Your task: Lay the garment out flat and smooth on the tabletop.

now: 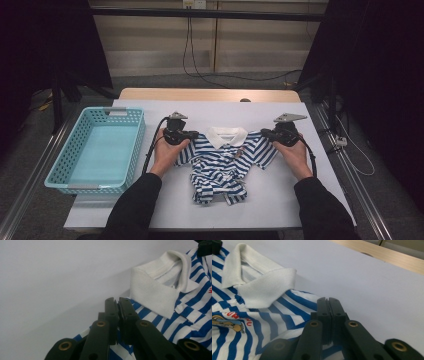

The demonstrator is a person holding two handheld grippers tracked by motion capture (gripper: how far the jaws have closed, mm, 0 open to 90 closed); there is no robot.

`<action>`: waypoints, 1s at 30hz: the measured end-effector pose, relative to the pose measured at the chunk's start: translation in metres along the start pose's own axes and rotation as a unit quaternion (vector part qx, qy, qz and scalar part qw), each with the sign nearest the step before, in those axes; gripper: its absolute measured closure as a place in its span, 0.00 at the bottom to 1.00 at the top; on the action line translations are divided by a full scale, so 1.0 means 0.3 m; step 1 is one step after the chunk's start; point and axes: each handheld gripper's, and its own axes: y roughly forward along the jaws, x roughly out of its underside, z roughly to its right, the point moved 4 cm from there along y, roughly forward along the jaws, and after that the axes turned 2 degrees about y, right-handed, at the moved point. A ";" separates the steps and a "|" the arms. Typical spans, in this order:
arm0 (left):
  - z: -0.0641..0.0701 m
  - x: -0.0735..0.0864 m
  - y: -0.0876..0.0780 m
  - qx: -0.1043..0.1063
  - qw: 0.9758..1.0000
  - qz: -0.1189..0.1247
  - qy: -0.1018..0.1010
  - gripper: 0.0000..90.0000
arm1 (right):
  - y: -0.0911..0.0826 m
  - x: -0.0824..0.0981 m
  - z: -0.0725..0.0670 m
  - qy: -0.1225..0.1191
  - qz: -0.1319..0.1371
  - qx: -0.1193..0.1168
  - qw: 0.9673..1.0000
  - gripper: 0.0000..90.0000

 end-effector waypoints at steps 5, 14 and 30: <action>0.024 -0.033 0.023 -0.002 1.000 0.005 0.003 0.96 | -0.013 0.000 0.040 0.002 0.002 0.011 1.000 0.99; 0.042 -0.083 0.055 -0.027 1.000 0.013 0.007 0.96 | -0.009 -0.060 0.097 0.009 0.017 0.035 0.999 0.99; -0.096 -0.154 0.058 -0.059 0.998 0.021 -0.024 0.96 | 0.102 -0.139 0.100 0.011 0.023 0.039 0.999 0.99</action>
